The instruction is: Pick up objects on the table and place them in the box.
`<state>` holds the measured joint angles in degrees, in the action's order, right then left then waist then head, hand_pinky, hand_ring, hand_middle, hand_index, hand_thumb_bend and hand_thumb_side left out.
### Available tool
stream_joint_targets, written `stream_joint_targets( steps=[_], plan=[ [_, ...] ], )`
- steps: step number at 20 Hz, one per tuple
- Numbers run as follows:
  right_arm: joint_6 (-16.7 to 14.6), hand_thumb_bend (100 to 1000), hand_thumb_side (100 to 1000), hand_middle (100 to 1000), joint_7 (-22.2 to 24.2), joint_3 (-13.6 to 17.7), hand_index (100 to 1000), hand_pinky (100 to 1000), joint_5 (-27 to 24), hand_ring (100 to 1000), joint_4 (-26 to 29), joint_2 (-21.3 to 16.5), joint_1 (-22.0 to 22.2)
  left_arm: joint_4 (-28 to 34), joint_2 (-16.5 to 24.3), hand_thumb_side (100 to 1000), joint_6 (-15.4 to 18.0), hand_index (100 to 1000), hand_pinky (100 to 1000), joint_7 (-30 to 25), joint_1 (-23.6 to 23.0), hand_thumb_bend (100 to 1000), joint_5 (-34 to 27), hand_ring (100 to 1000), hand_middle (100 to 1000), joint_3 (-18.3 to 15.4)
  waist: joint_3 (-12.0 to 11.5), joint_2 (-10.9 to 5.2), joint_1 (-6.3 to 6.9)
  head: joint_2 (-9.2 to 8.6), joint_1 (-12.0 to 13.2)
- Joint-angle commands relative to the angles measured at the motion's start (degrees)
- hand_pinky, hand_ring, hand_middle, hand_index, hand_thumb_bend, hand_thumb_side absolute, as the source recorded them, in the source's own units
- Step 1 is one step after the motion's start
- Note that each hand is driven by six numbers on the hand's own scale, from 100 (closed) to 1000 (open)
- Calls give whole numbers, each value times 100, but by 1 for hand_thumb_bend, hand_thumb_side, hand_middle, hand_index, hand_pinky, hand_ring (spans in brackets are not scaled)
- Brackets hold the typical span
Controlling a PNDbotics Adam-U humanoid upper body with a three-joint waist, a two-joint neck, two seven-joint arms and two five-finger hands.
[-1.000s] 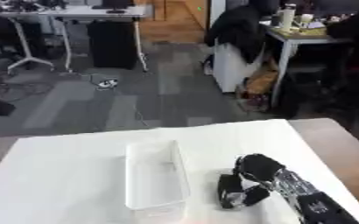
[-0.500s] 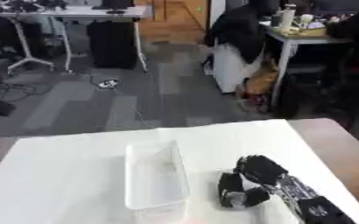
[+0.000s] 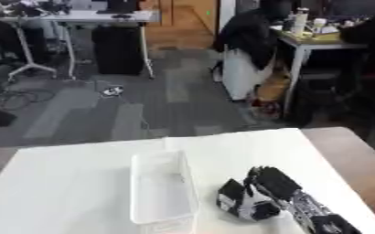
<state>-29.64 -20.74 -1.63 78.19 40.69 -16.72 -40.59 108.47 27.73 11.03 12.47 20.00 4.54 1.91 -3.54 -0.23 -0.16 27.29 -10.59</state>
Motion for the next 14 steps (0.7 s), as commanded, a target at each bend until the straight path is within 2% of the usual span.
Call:
stream_joint_targets(
  steps=[1,4,5,6,7,8,9,10,11,12,14],
  plan=[
    [-55,637,792,139,-184,23,360,100,-137,111,102,-79,-55,81,102,1000,7,861,587,-20,88,153,-12,603,742,-19,0,-55,9,-78,-8],
    [-70,638,789,138,-239,17,361,100,-193,109,99,-79,-50,80,102,1000,7,861,587,-22,88,153,-12,603,742,-18,1,-55,8,-75,-5],
    [-50,603,831,161,-217,14,371,100,-190,160,81,-85,-47,80,103,1000,7,861,587,-23,88,153,-12,603,742,-18,2,-55,8,-77,-4],
    [-14,636,790,140,-175,12,363,100,-175,118,67,-85,-53,80,102,1000,8,861,587,-24,88,153,-12,603,742,-17,1,-56,8,-77,-4],
    [40,695,1000,281,-122,12,491,100,-152,294,46,-96,-48,80,103,1000,8,861,588,-25,88,153,-12,603,742,-18,3,-56,7,-79,0],
    [107,661,1000,250,-47,10,453,100,-117,256,22,-98,-54,80,102,1000,9,861,588,-26,89,153,-16,603,742,-17,1,-57,7,-79,-2],
    [189,710,1000,357,32,12,568,112,-79,362,0,-104,-54,80,103,1000,9,861,588,-27,89,153,-16,603,742,-18,2,-57,7,-82,1],
    [326,706,1000,333,175,13,542,100,-26,342,-54,-106,-51,80,103,1000,9,861,588,-28,89,153,-16,603,742,-18,1,-58,7,-86,1],
    [451,765,1000,497,310,17,717,445,-2,488,-93,-96,-48,81,103,1000,10,861,588,-28,89,153,-15,604,742,-18,1,-58,7,-90,2],
    [600,787,1000,534,480,30,768,514,-30,522,-150,-69,-49,82,102,1000,10,861,588,-28,89,153,-15,604,742,-19,0,-59,8,-94,4],
    [841,810,1000,568,807,29,813,581,-170,552,-172,-28,-69,83,101,1000,9,861,588,-27,89,153,-17,604,743,-19,-2,-61,9,-97,5]
  ],
)
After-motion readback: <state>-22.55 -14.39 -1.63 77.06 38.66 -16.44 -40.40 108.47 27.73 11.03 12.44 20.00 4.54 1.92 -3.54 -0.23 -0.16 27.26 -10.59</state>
